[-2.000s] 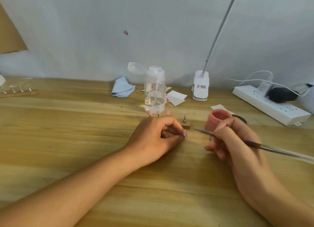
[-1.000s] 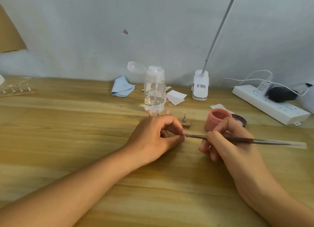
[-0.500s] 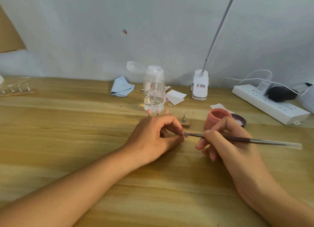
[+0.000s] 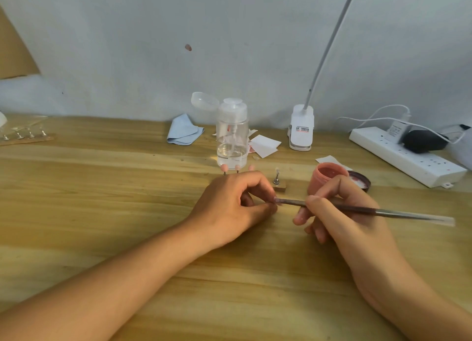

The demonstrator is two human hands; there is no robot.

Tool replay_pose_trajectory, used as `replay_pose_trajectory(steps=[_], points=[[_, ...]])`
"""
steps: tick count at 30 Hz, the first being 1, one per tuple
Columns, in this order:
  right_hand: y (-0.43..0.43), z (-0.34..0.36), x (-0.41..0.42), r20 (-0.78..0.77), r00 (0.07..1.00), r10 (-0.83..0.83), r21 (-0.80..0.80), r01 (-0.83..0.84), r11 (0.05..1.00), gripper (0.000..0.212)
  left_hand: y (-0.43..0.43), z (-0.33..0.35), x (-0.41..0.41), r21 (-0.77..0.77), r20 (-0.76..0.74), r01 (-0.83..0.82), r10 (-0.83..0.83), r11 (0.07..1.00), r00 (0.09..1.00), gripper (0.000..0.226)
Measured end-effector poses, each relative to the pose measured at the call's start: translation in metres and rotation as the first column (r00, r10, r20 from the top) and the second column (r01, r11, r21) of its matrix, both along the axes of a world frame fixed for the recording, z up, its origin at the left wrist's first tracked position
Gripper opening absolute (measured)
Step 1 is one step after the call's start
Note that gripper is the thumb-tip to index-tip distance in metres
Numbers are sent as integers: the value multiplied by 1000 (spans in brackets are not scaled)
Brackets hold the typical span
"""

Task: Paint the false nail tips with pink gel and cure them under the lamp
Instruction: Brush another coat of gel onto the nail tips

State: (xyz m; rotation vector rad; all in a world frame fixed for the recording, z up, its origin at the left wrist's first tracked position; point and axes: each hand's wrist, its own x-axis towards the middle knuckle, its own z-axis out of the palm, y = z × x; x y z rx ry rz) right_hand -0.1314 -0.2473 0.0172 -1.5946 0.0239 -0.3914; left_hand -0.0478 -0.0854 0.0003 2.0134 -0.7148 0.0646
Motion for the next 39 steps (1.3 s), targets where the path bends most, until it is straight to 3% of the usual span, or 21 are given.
replay_pose_trajectory(steps=[6, 10, 15, 23, 31, 39], points=[[-3, -3, 4, 1, 991, -131, 35, 131, 991, 20, 0, 1, 0, -8, -2, 12, -12, 1000, 1000, 18], [-4, -1, 2, 0, 997, -71, 77, 71, 994, 25, 0, 0, 0, -24, -11, 11, -11, 1000, 1000, 21], [-1, -1, 0, 14, 1000, 23, 12, -23, 1000, 17, 0, 0, -1, -25, -16, 8, -8, 1000, 1000, 22], [-5, -4, 4, 2, 992, -129, 41, 129, 991, 23, 0, 1, 0, -25, -26, 15, -15, 1000, 1000, 21], [0, -1, -2, 16, 998, 53, -3, -53, 999, 16, -1, 1, -1, -28, -23, 2, -2, 1000, 1000, 24], [-3, -2, 3, -10, 992, -124, 28, 124, 992, 20, -1, 3, -2, -17, -30, 15, -15, 1000, 999, 20]])
